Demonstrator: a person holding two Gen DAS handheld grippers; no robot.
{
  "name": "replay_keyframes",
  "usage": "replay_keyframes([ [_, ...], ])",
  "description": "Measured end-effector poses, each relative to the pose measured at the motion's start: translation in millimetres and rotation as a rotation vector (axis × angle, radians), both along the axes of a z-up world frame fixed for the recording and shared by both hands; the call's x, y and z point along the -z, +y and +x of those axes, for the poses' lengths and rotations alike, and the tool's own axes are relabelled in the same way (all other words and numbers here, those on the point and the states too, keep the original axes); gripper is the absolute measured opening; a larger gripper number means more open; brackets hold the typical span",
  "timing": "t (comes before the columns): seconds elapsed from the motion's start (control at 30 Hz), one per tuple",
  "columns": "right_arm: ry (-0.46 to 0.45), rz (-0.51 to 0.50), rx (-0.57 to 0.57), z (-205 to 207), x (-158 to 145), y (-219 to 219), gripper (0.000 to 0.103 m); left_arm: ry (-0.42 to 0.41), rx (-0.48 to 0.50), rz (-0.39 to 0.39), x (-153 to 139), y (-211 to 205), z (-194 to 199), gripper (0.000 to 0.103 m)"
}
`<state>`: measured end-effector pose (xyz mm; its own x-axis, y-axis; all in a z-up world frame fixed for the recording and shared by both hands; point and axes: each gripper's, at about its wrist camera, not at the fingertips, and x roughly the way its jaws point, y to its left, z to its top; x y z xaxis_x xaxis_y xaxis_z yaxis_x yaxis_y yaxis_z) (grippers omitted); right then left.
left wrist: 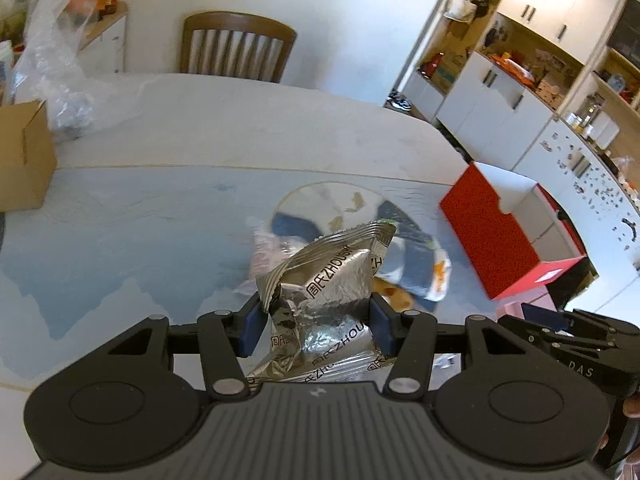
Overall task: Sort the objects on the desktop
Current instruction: 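Carry the silver bag and pink sponge into the red shoebox and release both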
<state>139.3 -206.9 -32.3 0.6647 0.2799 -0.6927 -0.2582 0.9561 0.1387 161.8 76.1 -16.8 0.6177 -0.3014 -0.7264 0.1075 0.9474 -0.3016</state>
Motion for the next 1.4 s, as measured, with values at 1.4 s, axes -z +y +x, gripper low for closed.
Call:
replay_keyframes([
  [1.4,-0.087,-0.102,0.138,104,-18,-234,0.041,-0.105,0.425,0.132,-25,-343,155,0.053],
])
